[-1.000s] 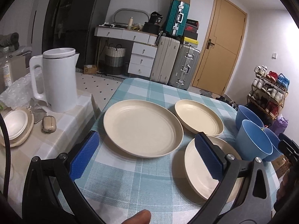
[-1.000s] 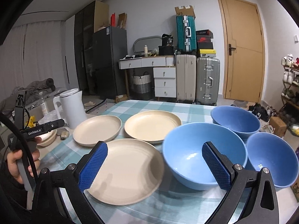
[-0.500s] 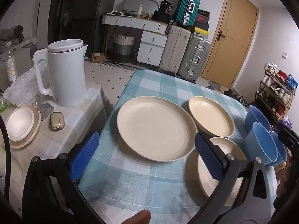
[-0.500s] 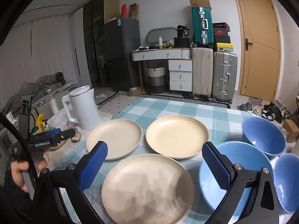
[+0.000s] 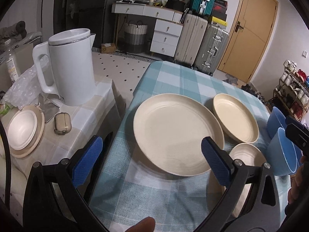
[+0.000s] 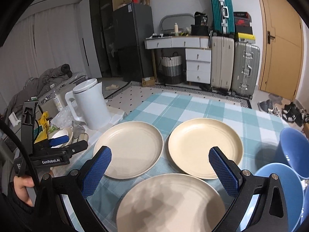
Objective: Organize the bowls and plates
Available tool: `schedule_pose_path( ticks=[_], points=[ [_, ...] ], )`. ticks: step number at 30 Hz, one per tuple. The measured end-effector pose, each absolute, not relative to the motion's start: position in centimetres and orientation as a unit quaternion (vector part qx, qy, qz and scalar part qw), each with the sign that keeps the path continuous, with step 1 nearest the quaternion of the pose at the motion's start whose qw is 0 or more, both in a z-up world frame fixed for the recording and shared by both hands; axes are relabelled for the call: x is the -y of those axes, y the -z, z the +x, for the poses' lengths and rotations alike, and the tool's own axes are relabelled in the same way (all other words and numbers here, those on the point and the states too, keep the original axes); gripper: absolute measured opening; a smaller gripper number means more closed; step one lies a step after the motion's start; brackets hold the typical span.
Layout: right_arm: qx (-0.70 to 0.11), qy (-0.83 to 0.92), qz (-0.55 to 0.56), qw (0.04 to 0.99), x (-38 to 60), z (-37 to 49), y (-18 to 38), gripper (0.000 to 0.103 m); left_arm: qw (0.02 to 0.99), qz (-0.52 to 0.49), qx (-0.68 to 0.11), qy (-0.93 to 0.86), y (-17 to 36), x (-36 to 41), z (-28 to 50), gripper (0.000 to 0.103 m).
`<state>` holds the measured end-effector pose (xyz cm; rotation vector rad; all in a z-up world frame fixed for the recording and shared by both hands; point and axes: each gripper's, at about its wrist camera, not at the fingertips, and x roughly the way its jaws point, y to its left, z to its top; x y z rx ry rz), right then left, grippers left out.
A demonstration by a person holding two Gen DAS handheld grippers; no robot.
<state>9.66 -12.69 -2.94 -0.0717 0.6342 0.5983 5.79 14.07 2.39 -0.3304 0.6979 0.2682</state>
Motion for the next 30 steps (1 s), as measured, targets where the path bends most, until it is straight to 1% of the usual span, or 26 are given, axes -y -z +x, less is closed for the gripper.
schedule_pose_path(
  ticks=[7, 10, 15, 17, 19, 20, 24, 26, 28, 30],
  points=[
    [-0.339, -0.287, -0.039, 0.895, 11.5, 12.1, 4.7, 0.103, 0.909, -0.170, -0.355, -0.134, -1.5, -14.9, 7.7, 0.102],
    [-0.352, -0.288, -0.039, 0.890, 11.2, 12.9, 5.6, 0.102, 0.899, -0.167, -0.374, -0.157, -0.7, -15.4, 8.6, 0.102],
    [-0.373, -0.290, -0.041, 0.880, 10.1, 14.2, 7.3, 0.095, 0.889, -0.178, -0.392, -0.160, 0.7, -16.5, 9.9, 0.102],
    [-0.384, -0.295, -0.038, 0.874, 9.6, 14.7, 7.9, 0.087, 0.886, -0.182, -0.396, -0.160, 1.3, -16.9, 10.2, 0.102],
    [-0.393, -0.300, -0.036, 0.868, 9.1, 15.2, 8.6, 0.082, 0.884, -0.184, -0.401, -0.157, 1.7, -17.2, 10.5, 0.102],
    [-0.396, -0.302, -0.034, 0.867, 8.9, 15.4, 8.8, 0.081, 0.882, -0.185, -0.403, -0.158, 1.9, -17.3, 10.7, 0.102],
    [-0.413, -0.313, -0.031, 0.855, 7.9, 16.2, 10.1, 0.080, 0.878, -0.188, -0.411, -0.158, 2.7, -17.7, 11.3, 0.101],
    [-0.420, -0.313, -0.030, 0.851, 7.4, 16.6, 10.6, 0.079, 0.876, -0.191, -0.416, -0.154, 3.1, -17.9, 11.6, 0.097],
    [-0.426, -0.314, -0.029, 0.848, 7.1, 16.9, 11.1, 0.078, 0.873, -0.196, -0.423, -0.146, 3.6, -18.1, 12.0, 0.089],
    [-0.432, -0.318, -0.027, 0.843, 6.7, 17.2, 11.5, 0.074, 0.870, -0.198, -0.428, -0.143, 3.8, -18.1, 12.1, 0.082]
  ],
)
